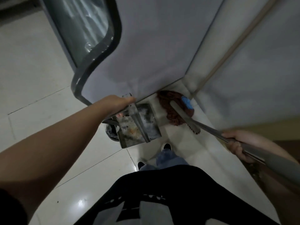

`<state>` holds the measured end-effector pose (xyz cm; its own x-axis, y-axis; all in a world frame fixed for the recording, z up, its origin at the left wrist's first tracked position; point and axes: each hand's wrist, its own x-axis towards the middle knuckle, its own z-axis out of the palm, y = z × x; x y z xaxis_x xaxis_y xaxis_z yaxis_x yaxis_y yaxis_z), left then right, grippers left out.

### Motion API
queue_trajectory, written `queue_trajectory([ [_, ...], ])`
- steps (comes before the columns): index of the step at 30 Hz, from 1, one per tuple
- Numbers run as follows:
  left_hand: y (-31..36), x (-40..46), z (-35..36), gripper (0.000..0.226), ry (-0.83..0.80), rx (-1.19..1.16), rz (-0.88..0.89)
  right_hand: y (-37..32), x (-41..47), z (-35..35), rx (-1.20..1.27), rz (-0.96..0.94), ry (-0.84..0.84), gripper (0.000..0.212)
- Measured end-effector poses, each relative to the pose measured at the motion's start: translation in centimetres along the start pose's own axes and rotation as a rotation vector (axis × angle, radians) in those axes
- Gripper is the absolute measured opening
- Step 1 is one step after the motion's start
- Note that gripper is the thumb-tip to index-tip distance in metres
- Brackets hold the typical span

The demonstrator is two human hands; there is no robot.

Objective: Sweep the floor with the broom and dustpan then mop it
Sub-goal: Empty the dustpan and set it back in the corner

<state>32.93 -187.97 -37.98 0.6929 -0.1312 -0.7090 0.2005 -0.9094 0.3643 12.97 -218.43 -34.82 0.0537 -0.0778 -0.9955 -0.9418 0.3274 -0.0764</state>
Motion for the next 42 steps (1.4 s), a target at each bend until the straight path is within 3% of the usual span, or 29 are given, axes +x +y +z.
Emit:
queue_trajectory([
  [4,2.0,0.7,1.8,0.044,-0.035,0.059,0.066,3.1,0.4,-1.4,0.106,0.026,0.009,0.035],
  [10,5.1,1.9,2.6,0.044,-0.086,0.284,0.072,6.2,3.2,-4.0,0.318,0.052,-0.034,0.032],
  [15,8.1,3.1,4.1,0.039,-0.181,0.378,0.083,6.6,5.8,-6.1,0.52,0.118,-0.167,0.054],
  [22,10.7,4.9,7.6,0.044,-0.363,0.655,0.155,6.1,10.7,-5.7,0.851,0.146,-0.309,0.031],
  [35,10.9,17.8,12.4,0.047,-0.531,1.084,0.315,4.0,19.4,-1.0,1.082,0.272,-0.494,0.035],
  [39,10.6,20.3,13.2,0.044,-0.543,1.29,0.453,4.4,19.7,0.7,1.124,0.182,-0.558,0.073],
  [42,10.4,22.2,14.4,0.044,-0.545,1.484,0.549,4.9,20.0,2.3,1.117,0.19,-0.525,0.086],
])
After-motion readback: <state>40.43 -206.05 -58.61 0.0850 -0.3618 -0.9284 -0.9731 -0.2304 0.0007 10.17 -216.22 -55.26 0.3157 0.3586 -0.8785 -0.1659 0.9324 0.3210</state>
